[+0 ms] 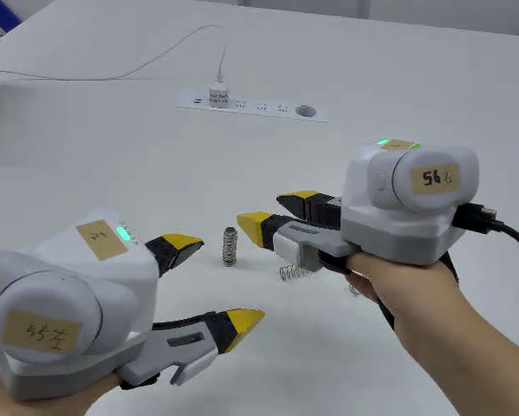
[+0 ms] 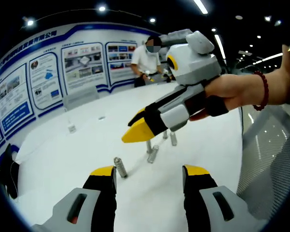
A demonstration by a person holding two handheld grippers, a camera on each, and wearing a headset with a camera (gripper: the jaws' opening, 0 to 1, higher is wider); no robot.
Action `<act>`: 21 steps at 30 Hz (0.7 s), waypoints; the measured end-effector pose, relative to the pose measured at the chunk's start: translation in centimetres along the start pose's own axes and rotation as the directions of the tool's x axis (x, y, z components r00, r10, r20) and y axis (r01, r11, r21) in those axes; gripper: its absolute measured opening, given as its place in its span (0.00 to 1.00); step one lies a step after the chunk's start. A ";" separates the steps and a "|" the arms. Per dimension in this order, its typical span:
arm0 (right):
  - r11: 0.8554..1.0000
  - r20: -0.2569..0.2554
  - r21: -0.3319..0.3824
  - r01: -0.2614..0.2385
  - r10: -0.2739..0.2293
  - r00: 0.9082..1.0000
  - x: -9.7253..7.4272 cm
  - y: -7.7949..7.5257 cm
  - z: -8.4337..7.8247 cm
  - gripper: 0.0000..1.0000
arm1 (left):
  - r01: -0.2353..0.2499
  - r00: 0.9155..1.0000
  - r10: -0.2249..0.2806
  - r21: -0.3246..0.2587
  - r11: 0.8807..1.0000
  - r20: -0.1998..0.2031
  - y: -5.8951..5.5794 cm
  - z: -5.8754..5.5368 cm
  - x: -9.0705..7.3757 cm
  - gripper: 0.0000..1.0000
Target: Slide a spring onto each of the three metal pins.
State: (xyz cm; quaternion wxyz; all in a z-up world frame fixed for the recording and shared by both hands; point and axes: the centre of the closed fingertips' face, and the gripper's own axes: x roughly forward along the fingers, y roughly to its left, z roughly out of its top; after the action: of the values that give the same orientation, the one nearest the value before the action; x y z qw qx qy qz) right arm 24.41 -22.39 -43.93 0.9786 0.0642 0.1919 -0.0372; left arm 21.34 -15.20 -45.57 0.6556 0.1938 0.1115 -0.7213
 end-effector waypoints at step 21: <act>0.997 0.021 -0.020 0.073 -0.073 0.997 -5.3 -2.7 -1.1 0.37 | 0.059 0.998 -0.061 -0.038 0.998 -0.031 -0.7 0.9 3.7 0.47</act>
State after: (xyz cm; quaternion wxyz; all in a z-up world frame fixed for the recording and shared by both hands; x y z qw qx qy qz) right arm 18.84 -24.64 -43.20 0.9791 0.0466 0.1845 -0.0715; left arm 20.29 -18.79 -46.42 0.6352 0.1898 0.1409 -0.7353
